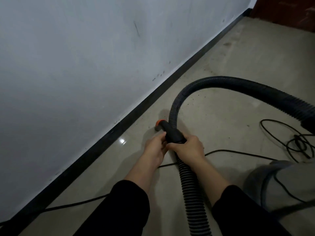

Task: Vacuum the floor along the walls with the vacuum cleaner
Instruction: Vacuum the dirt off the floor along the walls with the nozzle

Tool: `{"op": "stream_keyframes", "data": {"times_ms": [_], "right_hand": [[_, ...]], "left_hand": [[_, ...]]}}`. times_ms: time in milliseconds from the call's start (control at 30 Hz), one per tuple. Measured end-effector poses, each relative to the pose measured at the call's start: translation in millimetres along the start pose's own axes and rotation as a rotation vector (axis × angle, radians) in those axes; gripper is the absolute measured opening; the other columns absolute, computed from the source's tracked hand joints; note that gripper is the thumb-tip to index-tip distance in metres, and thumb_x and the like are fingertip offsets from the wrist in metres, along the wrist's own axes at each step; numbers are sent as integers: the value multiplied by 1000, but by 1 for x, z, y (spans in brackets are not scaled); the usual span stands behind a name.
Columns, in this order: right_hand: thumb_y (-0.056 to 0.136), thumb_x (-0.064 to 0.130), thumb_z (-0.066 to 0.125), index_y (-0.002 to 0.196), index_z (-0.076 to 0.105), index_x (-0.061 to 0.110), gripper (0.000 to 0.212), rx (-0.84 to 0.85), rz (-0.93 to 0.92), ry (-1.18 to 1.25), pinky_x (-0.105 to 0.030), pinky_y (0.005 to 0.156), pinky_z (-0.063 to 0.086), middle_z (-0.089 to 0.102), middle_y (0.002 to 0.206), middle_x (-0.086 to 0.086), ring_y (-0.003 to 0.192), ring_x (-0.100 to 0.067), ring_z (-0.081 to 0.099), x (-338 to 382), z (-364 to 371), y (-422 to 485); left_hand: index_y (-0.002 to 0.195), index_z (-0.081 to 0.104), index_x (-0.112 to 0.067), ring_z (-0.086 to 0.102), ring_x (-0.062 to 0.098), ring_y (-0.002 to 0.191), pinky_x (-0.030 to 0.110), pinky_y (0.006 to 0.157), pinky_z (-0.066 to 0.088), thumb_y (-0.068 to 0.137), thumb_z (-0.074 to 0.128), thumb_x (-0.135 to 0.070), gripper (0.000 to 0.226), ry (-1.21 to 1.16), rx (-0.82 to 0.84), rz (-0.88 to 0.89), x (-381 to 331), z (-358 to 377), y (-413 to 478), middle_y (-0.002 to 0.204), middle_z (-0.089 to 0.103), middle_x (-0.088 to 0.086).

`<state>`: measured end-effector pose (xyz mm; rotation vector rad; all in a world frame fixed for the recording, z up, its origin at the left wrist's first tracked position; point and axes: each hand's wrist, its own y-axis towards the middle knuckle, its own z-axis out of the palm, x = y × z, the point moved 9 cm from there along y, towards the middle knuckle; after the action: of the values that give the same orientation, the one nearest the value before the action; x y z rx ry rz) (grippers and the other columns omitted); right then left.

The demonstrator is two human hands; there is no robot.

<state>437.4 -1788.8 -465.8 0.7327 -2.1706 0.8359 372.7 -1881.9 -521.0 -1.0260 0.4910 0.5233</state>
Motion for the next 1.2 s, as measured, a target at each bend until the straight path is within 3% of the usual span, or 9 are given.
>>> {"op": "stream_keyframes", "data": {"times_ms": [200, 367, 700, 833, 1033, 1200], "right_hand": [[71, 26, 80, 99, 66, 25, 31, 46, 11, 43, -33, 72, 53, 68, 82, 0, 78, -18, 64, 1, 0, 6], [71, 21, 81, 104, 69, 24, 35, 133, 0, 96, -35, 76, 55, 71, 90, -4, 84, -20, 66, 8, 14, 8], [71, 18, 82, 100, 67, 24, 34, 152, -65, 40, -36, 75, 56, 69, 87, -3, 82, -20, 66, 30, 37, 20], [71, 18, 82, 103, 68, 22, 35, 164, -76, 14, -32, 69, 55, 70, 87, -3, 79, -19, 66, 34, 40, 25], [73, 14, 81, 108, 67, 17, 38, 191, -86, -13, -13, 53, 45, 69, 89, -5, 70, -10, 61, 36, 43, 34], [77, 16, 79, 111, 64, 16, 38, 251, -105, -62, -11, 50, 41, 65, 85, 0, 70, -7, 59, 41, 49, 39]], "left_hand": [[123, 58, 0, 66, 21, 88, 27, 72, 56, 98, 57, -17, 30, -5, -31, -30, 3, 0, 17, 103, 67, 14], [127, 57, 0, 68, 19, 90, 25, 72, 58, 96, 60, -21, 37, -102, 11, -23, -2, -18, 28, 103, 68, 12], [124, 59, -1, 68, 18, 91, 24, 74, 58, 96, 60, -19, 33, -84, 60, -16, -25, -36, 36, 101, 69, 12], [119, 60, -4, 68, 19, 90, 24, 71, 57, 94, 64, -20, 31, -71, 67, -21, -30, -37, 42, 102, 69, 12], [113, 60, -2, 67, 18, 84, 22, 69, 58, 91, 66, -13, 25, -122, 57, -6, -33, -36, 53, 93, 68, 12], [111, 62, -2, 68, 18, 82, 23, 68, 57, 90, 67, -13, 24, -139, 47, 2, -37, -38, 58, 92, 70, 12]]}}
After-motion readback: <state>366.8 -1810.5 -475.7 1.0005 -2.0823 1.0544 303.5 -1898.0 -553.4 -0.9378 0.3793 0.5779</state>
